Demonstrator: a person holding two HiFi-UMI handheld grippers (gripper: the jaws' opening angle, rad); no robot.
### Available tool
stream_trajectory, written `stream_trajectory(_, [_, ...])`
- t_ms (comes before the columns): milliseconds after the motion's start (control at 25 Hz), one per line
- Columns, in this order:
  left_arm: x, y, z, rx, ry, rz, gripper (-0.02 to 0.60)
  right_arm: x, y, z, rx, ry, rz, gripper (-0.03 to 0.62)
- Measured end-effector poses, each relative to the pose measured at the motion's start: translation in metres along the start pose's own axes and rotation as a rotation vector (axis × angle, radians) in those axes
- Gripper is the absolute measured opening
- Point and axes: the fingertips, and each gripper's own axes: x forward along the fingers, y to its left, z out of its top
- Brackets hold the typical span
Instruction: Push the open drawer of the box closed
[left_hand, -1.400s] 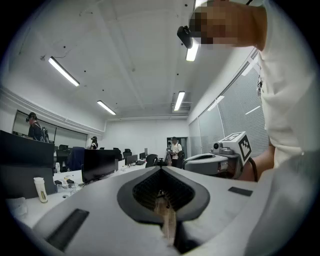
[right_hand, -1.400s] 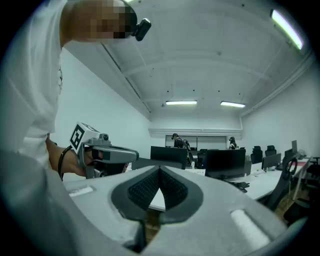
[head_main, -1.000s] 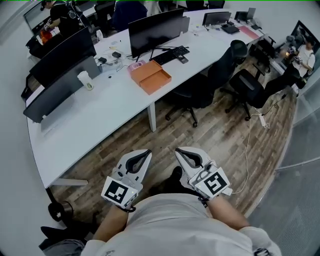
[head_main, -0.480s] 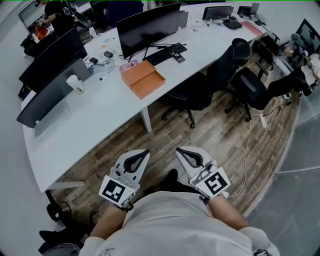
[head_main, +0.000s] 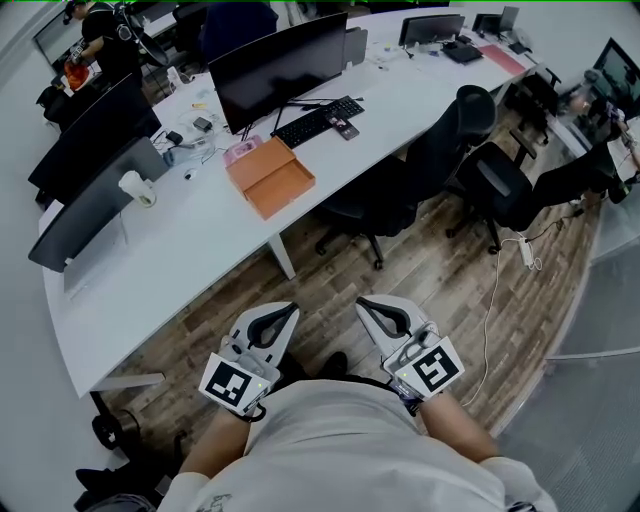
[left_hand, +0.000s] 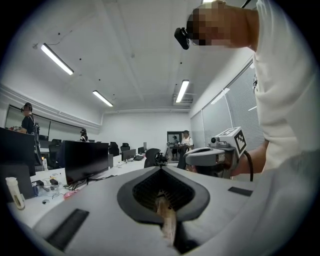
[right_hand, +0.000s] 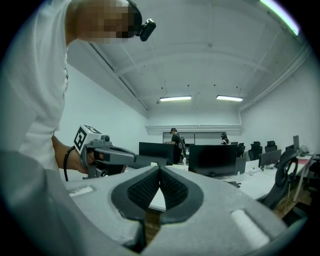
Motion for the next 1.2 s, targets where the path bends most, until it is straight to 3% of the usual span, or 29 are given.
stream_trajectory(720, [0.033, 0.057, -0.004, -0.019, -0.021, -0.014, -0.002, 0.043, -0.043, -0.01, -0.027, 0.015, -0.031, 0.003])
stream_trajectory(1200, [0.041, 0.163, 0.001, -0.034, -0.023, -0.035, -0.002, 0.15, -0.061, -0.004, 0.013, 0.055, -0.027, 0.003])
